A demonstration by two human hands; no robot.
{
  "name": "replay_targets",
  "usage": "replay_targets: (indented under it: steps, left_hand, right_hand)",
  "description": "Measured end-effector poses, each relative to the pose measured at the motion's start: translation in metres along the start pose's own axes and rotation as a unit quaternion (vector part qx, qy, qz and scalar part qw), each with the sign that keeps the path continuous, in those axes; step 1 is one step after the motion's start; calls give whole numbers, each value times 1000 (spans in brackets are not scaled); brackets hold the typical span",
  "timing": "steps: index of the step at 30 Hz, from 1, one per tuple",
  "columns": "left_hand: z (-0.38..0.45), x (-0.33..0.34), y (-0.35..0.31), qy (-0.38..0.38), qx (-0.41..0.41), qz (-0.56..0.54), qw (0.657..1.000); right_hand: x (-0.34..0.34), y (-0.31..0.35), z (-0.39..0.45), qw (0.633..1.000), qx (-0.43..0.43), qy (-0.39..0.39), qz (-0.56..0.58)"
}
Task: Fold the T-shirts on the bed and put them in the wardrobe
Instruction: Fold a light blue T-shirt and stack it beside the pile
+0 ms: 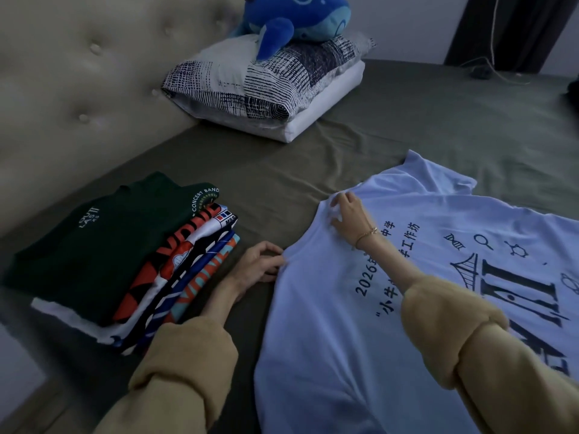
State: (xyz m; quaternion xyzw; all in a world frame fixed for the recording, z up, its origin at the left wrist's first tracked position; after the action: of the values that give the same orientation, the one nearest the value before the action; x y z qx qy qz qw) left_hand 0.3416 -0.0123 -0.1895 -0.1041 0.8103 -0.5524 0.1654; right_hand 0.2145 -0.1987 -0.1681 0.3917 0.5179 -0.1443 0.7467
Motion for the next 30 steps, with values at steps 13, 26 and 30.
replay_targets:
  steps: [13, 26, 30]
  left_hand:
    - [-68, 1, 15, -79, 19, 130, 988]
    - [-127, 5, 30, -95, 15, 175, 980]
    - [-134, 6, 40, -101, 24, 150, 983]
  right_hand:
    - [-12, 53, -141, 961, -90, 257, 40]
    - [-33, 82, -258, 959, -145, 239, 34]
    - [-28, 105, -308, 927, -187, 326, -6]
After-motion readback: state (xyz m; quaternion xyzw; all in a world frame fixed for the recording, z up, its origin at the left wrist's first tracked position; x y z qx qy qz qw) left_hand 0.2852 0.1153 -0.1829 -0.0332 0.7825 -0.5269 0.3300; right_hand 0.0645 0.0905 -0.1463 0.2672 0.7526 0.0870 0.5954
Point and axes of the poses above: each hand's wrist, its own z-axis towards the middle knuckle, its own x-axis out of the palm, y = z × x, the point moved 3 cm from there along z, towards the middle knuckle
